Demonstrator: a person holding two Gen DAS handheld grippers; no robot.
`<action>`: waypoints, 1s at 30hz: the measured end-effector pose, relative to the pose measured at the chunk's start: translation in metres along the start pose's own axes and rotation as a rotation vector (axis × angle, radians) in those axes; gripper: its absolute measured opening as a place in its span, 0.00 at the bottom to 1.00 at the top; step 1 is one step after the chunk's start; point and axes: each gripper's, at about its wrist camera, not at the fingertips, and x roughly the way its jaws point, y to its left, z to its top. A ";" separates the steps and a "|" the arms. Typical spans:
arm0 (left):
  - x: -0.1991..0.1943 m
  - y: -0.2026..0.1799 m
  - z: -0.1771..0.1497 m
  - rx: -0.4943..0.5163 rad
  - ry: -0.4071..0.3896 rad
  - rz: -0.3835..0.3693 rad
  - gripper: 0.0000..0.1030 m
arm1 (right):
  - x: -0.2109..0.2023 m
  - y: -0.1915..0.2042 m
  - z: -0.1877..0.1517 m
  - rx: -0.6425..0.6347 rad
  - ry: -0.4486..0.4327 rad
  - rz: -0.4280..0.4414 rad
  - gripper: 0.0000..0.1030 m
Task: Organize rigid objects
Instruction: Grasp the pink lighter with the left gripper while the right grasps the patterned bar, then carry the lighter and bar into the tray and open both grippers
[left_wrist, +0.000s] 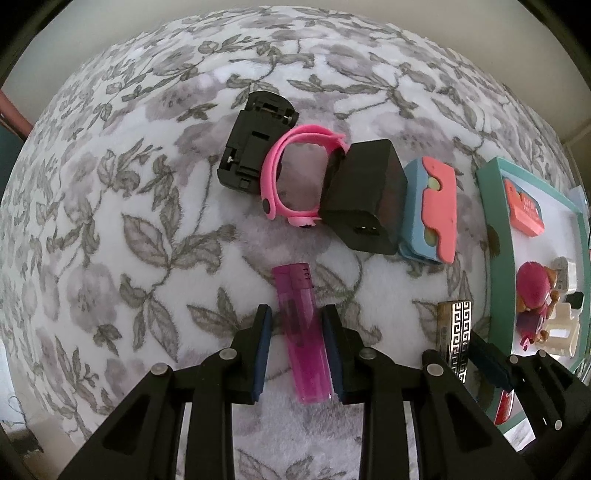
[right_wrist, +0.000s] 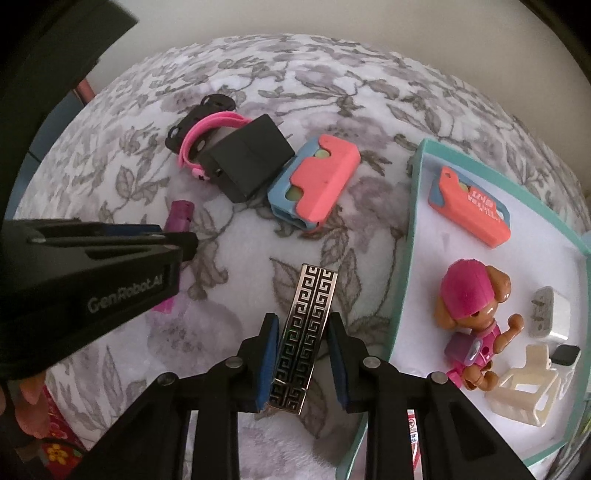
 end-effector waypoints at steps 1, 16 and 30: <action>0.000 -0.001 0.000 0.004 -0.001 0.003 0.28 | 0.000 0.001 0.000 -0.003 -0.001 -0.003 0.28; -0.014 -0.010 -0.003 -0.008 -0.018 -0.055 0.20 | 0.000 0.004 -0.005 -0.008 -0.004 -0.004 0.22; -0.073 0.005 0.007 -0.031 -0.177 -0.090 0.20 | -0.038 -0.015 -0.005 0.030 -0.079 0.058 0.21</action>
